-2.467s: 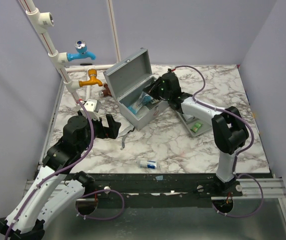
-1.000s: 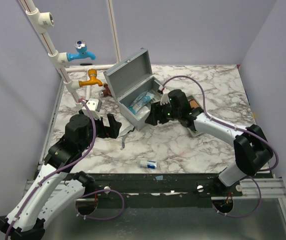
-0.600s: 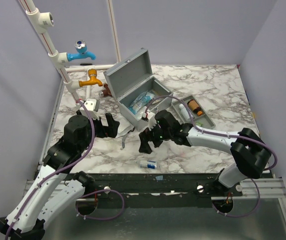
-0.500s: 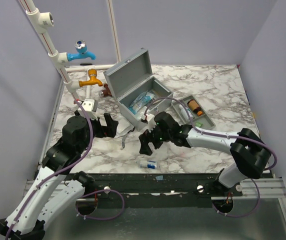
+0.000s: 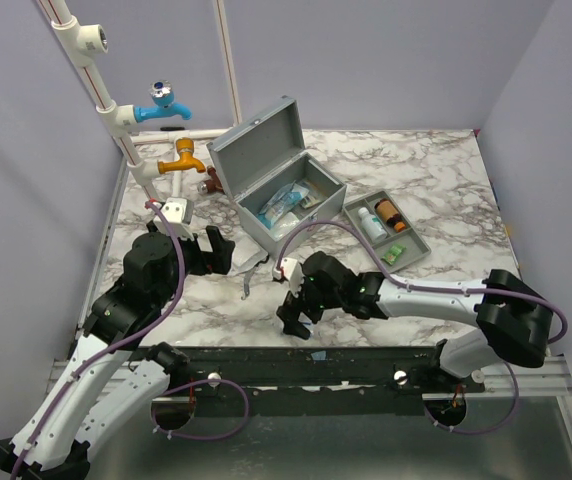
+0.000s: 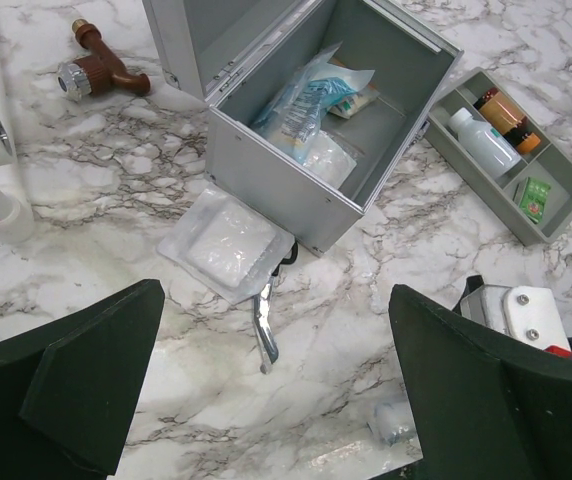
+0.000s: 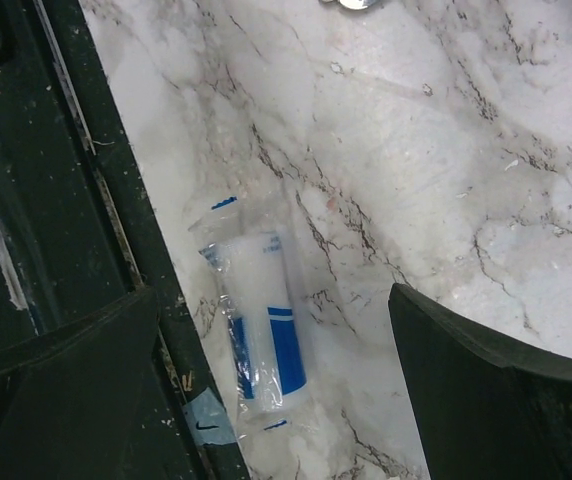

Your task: Organize the medicine kit

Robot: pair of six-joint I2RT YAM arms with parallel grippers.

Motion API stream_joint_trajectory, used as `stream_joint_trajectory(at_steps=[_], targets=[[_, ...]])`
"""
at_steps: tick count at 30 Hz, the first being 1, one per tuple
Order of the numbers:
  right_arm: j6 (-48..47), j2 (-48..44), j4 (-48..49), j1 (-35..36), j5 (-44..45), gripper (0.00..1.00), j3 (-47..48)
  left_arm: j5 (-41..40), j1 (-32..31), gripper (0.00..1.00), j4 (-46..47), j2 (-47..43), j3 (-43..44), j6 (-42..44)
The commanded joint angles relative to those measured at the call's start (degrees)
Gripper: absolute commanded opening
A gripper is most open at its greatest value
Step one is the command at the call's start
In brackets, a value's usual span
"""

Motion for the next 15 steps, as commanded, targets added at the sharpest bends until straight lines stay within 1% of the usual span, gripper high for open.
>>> stream_joint_trajectory(at_steps=[1,7,15], targets=[[-4.1,-0.4,-1.2,1.9,4.4,1.00,-0.4,-0.8,0.3,0.98,0.2,0.0,-0.1,0.3],[-5.1,2.9,-3.1,5.4,6.9,0.97,0.4,-0.6,0.2,0.98,0.3,-0.1,-0.1,0.3],[-2.9,4.2,-3.3,6.7,10.0,0.87,0.7,-0.2,0.2,0.99,0.4,0.1,-0.2,0.3]])
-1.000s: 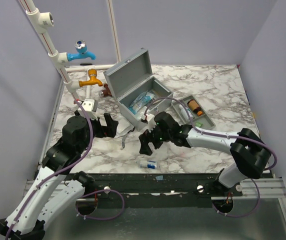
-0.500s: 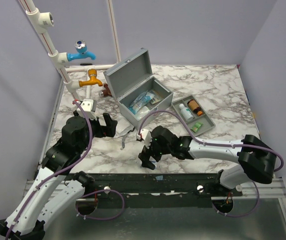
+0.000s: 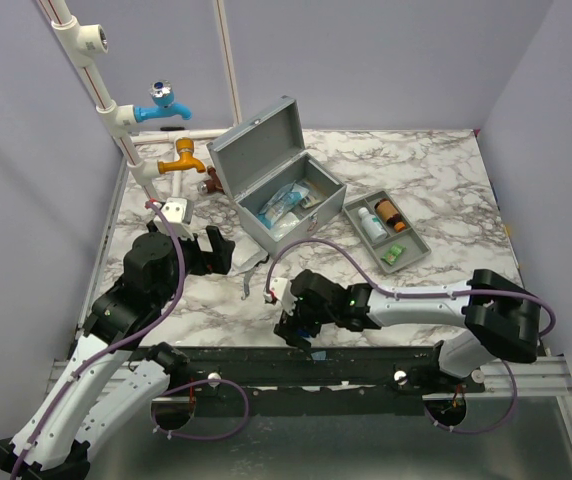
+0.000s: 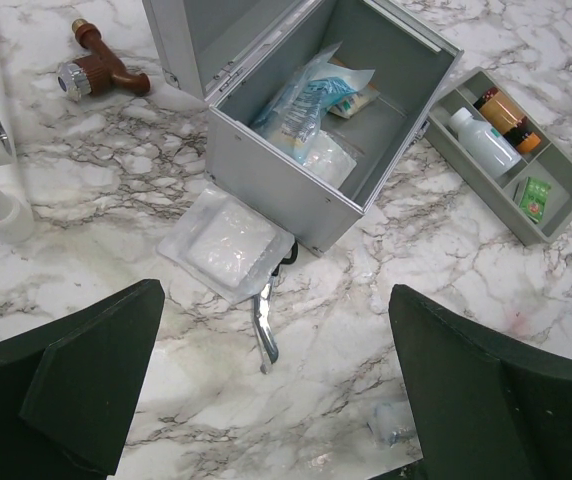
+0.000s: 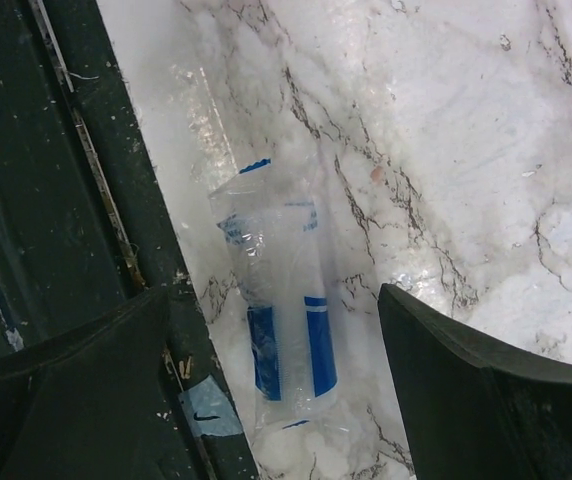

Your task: Organize the medicine kit

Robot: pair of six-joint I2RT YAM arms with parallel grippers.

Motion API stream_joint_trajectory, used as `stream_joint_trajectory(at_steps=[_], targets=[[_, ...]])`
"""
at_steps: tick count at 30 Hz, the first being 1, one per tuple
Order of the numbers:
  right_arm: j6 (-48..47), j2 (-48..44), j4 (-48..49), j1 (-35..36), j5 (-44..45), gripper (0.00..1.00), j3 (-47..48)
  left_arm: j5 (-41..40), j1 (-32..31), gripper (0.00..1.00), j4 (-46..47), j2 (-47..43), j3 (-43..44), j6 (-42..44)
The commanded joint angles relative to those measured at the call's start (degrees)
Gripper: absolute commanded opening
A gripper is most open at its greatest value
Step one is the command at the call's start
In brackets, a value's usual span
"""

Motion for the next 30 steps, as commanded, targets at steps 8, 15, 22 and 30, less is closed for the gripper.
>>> stream_joint_trajectory(at_steps=[8,15,22,30], targets=[[1.9,5.7,-4.2,0.6,7.0,0.67,3.8,0.3,0.3,0.99,0.5,0.7,-0.2,0.3],[3.0,6.0,-4.6,0.5,7.0,0.40,4.8,0.5,0.2,0.98,0.4,1.2,-0.2,0.3],[6.2,2.4,-5.1,0.6,9.8,0.15,5.4,1.1,0.2,0.99,0.5,2.0,-0.1,0.3],[8.7,-3.3,-4.9,0.5,21.4,0.07,8.5,0.4,0.2,0.99,0.3,1.3,-0.2,0.3]])
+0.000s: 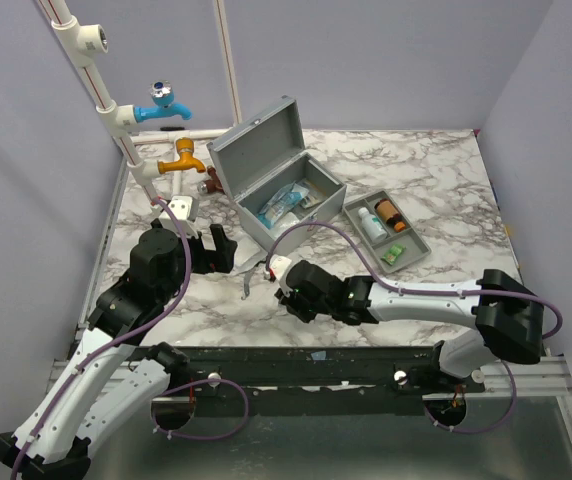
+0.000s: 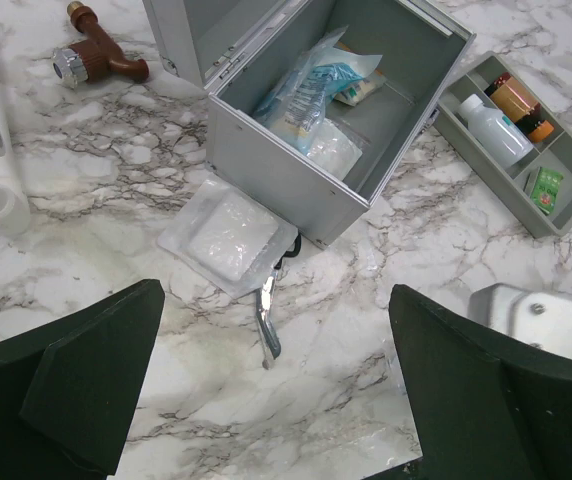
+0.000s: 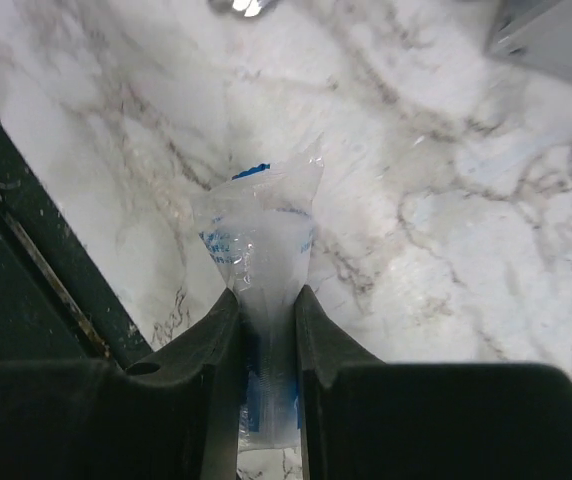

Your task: Organize the medicine kit

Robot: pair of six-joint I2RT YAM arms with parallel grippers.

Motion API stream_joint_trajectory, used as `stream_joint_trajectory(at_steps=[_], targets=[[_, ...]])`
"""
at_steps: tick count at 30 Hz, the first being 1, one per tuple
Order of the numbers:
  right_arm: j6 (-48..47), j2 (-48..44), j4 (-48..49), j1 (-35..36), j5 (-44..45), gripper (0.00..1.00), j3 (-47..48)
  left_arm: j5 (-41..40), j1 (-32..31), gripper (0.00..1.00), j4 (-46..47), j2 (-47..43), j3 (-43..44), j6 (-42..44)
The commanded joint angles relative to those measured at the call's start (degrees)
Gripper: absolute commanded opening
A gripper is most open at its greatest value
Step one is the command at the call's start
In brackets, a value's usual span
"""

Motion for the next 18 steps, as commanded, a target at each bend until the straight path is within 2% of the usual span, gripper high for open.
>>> stream_joint_trajectory(at_steps=[1,4,7,9,18], targets=[[1.5,-4.1,-0.2,0.2,10.1,0.07,4.4,0.0,0.2,0.99,0.4,-0.8,-0.2,0.3],[0.6,-4.4,-0.2,-1.9,12.8,0.06,7.9,-0.4,0.2,0.99,0.3,-1.1,-0.3,0.3],[-0.2,-3.4,-0.3,-6.4,12.3,0.01,11.9,-0.8,0.2,0.99,0.3,-1.1,-0.2,0.3],[-0.5,-2.0,-0.2,-9.6,10.4,0.01,15.5,-0.7,0.2,0.99,0.3,-1.1,-0.2,0.3],[-4.5,9.6,0.3,-16.9,5.9,0.01,28.8,2.5,0.8,0.99,0.9,-1.4,-0.2,0.2]])
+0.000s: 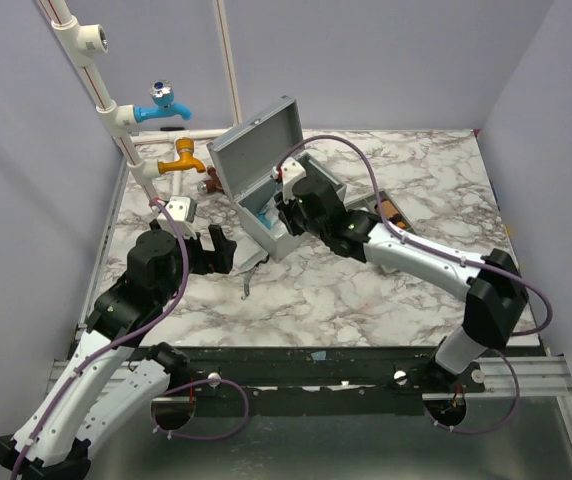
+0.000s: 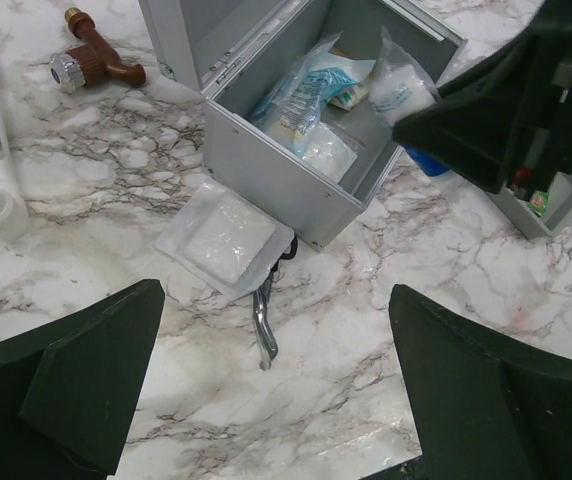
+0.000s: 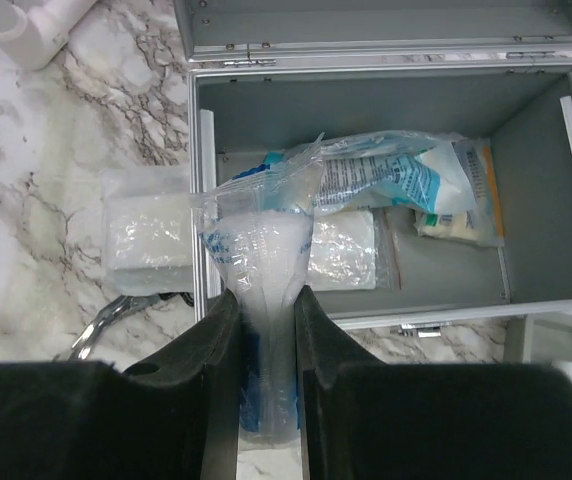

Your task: Organize the medicine kit

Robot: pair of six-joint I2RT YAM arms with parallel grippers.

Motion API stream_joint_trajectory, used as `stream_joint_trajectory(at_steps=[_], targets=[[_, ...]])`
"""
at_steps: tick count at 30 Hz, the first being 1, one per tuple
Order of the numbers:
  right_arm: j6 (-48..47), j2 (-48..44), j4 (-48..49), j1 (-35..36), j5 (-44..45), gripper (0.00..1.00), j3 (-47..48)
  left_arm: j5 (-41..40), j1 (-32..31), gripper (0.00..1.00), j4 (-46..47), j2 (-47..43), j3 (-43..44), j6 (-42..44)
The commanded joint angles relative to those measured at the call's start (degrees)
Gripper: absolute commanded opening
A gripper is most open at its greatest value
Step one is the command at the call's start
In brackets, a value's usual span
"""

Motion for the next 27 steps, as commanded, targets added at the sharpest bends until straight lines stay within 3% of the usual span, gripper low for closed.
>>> stream_joint_trajectory(at_steps=[1,7,16,27], targets=[[-3.8,6.2,-0.5,-1.6,-2.5,0.01,5.0,2.3,0.5,0.99,1.1,-1.0,-0.4,0.2],[-3.5,12.1,0.6,-6.5,-6.6,0.01,10.0,3.5,0.8,0.98,1.3,-0.8,-0.3,0.2],[-3.3,22.2,-0.3,-7.2,-11.0,0.01,17.8,2.8,0.8,0.99,0.9,0.2,-0.2,0.4],[-1.3,26.8,-1.8,-7.3,-11.5,0.05,18.1,3.0,0.8,0.99,0.8,2.1,0.1,0.5]])
